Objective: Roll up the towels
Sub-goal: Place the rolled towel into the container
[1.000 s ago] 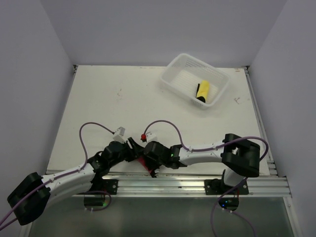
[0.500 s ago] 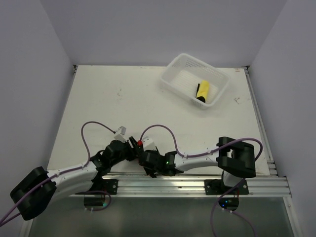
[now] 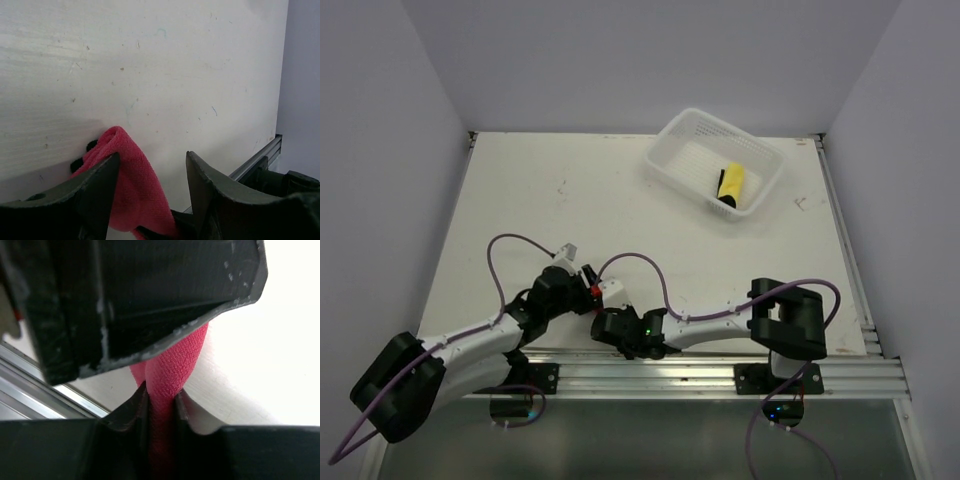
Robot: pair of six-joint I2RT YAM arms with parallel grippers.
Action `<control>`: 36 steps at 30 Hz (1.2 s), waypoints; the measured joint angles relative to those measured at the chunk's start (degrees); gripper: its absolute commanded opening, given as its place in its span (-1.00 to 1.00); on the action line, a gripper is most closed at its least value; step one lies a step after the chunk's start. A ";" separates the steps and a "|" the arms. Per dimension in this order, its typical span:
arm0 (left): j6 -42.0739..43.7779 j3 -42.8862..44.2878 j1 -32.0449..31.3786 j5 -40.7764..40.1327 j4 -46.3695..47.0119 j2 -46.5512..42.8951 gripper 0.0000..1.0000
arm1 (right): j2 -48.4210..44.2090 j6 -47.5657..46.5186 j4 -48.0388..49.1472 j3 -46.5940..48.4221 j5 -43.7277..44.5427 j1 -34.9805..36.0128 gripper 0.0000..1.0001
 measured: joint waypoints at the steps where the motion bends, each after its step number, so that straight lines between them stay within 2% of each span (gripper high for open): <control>1: 0.63 0.59 0.42 0.37 -0.90 -0.13 0.22 | 0.15 0.11 -0.20 0.20 0.20 0.04 -0.90; 2: 1.27 1.36 1.20 0.92 -1.88 -0.22 0.22 | 0.22 0.20 -0.42 0.37 0.33 0.09 -1.00; 6: 5.73 8.63 8.35 1.97 -9.11 -0.20 0.22 | 0.28 0.17 -0.81 0.59 0.48 0.15 -1.00; 14: 17.16 35.52 18.60 0.00 -20.94 0.57 0.25 | -1.20 -0.85 -2.82 0.44 -0.57 -1.64 -1.00; 18: 21.24 43.04 19.87 -2.25 -23.80 0.63 0.26 | -3.87 -3.74 -5.66 0.55 -2.10 -7.15 -1.00; 22: 23.76 43.82 19.93 -3.52 -27.17 0.66 0.27 | -5.55 -8.15 -8.92 3.85 -3.15 -14.53 -1.00; 26: 25.49 43.80 20.20 -5.03 -30.51 0.70 0.29 | -5.55 -13.05 -11.72 13.35 -5.53 -21.94 -1.00; 29: 26.91 43.80 20.57 -6.08 -31.74 0.81 0.30 | -4.52 -16.31 -13.49 24.26 -8.68 -29.03 -1.00; 36: 30.27 43.80 22.16 -7.13 -33.31 3.19 0.32 | 5.81 -18.38 -13.46 51.28 -11.41 -43.39 -1.00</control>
